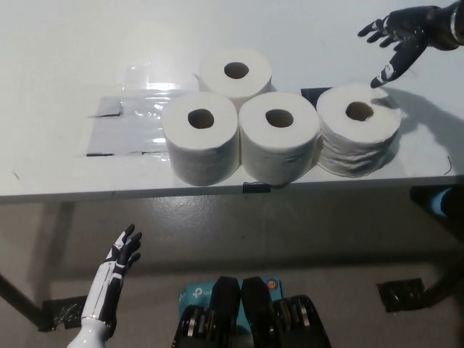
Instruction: A few rolls of toilet paper are kept infront of the robot and the robot uses its right hand to lift one of the rolls and and places it on top of the other rolls to stack it.
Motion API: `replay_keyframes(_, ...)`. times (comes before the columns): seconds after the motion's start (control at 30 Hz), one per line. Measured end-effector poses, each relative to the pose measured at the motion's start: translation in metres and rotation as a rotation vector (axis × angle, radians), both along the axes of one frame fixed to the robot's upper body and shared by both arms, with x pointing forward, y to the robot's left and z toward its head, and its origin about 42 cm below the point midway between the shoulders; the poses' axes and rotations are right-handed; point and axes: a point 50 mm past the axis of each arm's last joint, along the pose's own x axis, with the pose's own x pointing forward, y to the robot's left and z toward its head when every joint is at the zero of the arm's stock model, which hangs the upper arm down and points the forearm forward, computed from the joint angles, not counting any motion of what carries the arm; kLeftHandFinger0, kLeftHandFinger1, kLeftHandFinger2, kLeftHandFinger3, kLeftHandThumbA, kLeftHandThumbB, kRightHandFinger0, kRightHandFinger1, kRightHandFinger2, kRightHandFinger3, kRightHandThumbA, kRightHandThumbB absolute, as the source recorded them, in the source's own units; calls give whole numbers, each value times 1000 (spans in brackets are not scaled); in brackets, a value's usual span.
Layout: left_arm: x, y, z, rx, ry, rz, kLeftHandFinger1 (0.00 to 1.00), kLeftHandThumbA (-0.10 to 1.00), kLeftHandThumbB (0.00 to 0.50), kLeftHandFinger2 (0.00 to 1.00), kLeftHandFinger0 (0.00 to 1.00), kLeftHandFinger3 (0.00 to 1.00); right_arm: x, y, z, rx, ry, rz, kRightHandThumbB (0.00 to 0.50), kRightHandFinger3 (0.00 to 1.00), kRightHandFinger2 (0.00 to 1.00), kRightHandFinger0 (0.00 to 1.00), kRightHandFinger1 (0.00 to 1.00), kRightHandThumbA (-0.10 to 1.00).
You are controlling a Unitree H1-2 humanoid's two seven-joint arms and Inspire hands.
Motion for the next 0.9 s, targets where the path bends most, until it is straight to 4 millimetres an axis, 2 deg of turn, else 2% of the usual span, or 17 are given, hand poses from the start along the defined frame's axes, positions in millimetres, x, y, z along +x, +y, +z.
replay_keyframes(0.03, 0, 0, 0, 0, 0, 0, 1000, 1000, 129, 1000, 1000, 1000, 0, 0, -1, -3, 4, 0, 404, 1000, 1000, 1000, 1000, 855)
replay_keyframes(0.07, 0, 0, 0, 0, 0, 0, 1000, 1000, 127, 1000, 1000, 1000, 0, 1, -1, -6, 8, 0, 390, 1000, 1000, 1000, 1000, 890)
replay_keyframes(0.2, 0, 0, 0, 0, -2, 0, 1000, 1000, 126, 1000, 1000, 1000, 1, 4, -5, -10, 21, 8, 403, 1000, 1000, 1000, 1000, 912)
replay_keyframes(0.3, 0, 0, 0, 0, -2, 0, 1000, 1000, 142, 1000, 1000, 1000, 1, 6, -9, -13, 34, 14, 381, 1000, 1000, 1000, 1000, 954)
replay_keyframes(0.47, 0, 0, 0, 0, -2, -1, 1000, 1000, 134, 1000, 1000, 1000, 3, 11, -18, -32, 50, 32, 382, 1000, 1000, 1000, 1000, 920)
replay_keyframes(0.7, 0, 0, 0, 1, -4, -1, 1000, 999, 130, 1000, 1000, 1000, 5, 18, -27, -41, 65, 50, 367, 1000, 1000, 1000, 1000, 926)
replay_keyframes(0.87, 0, 0, 1, 1, -6, -1, 1000, 999, 133, 1000, 1000, 1000, 5, 21, -34, -46, 77, 53, 385, 1000, 1000, 1000, 1000, 934)
replay_keyframes(0.9, 0, 0, 1, 1, -6, -1, 1000, 1000, 132, 1000, 1000, 1000, 6, 20, -35, -46, 78, 49, 372, 1000, 1000, 1000, 1000, 938)
